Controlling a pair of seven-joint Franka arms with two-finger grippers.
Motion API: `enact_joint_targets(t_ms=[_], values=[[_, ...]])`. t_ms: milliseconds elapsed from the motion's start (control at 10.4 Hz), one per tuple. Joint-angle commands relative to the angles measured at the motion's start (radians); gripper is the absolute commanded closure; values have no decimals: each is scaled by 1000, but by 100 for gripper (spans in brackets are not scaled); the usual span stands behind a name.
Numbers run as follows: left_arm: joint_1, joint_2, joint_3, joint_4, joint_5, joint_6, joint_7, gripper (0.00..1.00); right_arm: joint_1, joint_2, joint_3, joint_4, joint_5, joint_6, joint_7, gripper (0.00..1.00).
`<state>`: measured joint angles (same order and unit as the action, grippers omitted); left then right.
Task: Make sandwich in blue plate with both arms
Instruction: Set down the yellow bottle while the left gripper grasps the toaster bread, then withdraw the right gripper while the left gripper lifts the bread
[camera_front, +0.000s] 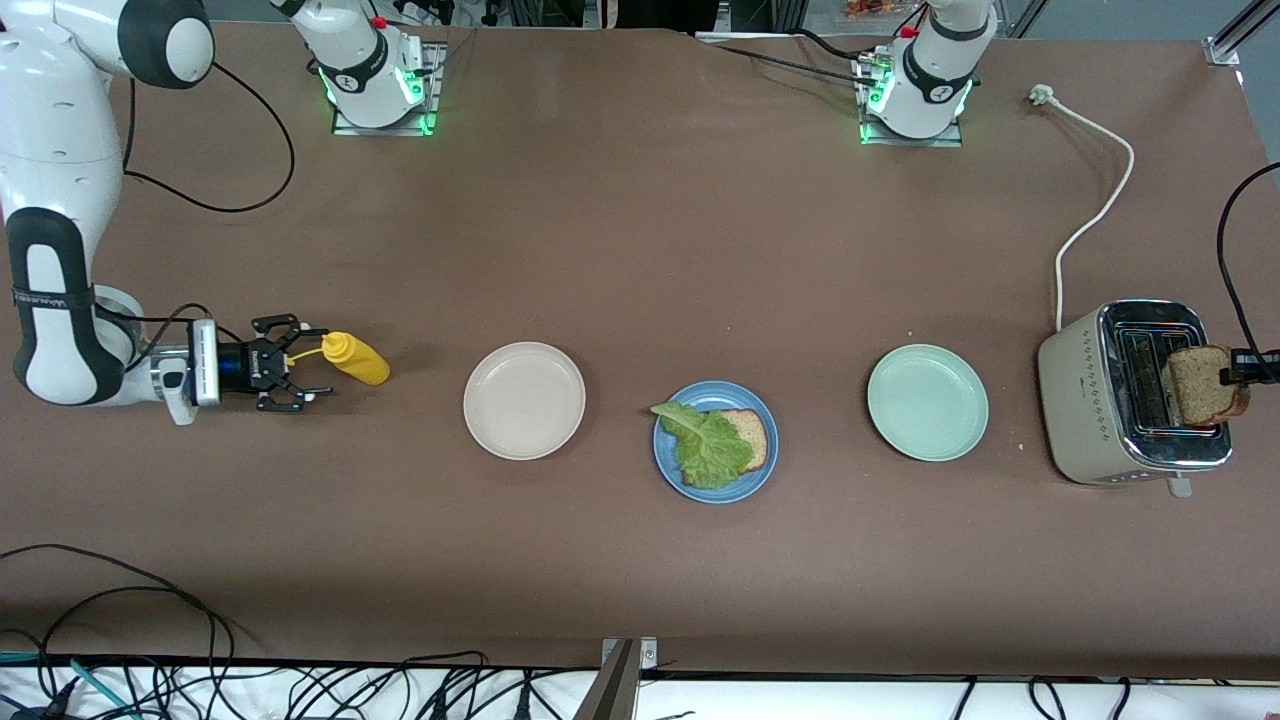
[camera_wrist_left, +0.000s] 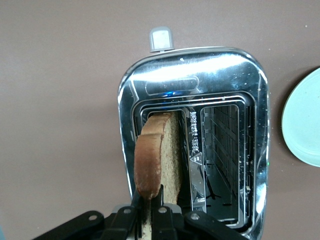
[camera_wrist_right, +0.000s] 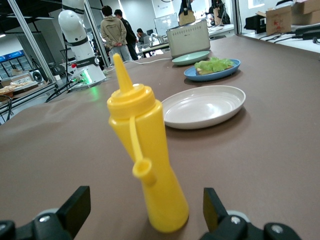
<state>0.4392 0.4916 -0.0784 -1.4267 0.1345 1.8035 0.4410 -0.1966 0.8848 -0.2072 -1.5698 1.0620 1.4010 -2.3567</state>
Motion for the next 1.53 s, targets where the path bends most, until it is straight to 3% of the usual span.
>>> enact_joint_targets(t_ms=[0, 384, 671, 863, 1247, 1438], values=[[6, -57, -7, 22, -16, -59, 33, 100, -35, 11, -26, 66, -77, -27, 65, 0], [3, -108, -18, 23, -16, -125, 33, 100, -40, -19, -80, 233, -195, -135, 305, 0], [-2, -163, -20, 32, -18, -188, 33, 100, -20, -172, -74, 277, -298, -165, 633, 0], [-20, -171, -21, 101, -18, -257, 31, 100, 49, -280, -74, 292, -356, -163, 901, 0], [-103, -174, -21, 114, -23, -260, 16, 100, 244, -440, -77, 301, -483, -142, 1439, 0], [-120, -173, -23, 114, -21, -260, -5, 100, 377, -507, -77, 321, -664, -116, 1706, 0]])
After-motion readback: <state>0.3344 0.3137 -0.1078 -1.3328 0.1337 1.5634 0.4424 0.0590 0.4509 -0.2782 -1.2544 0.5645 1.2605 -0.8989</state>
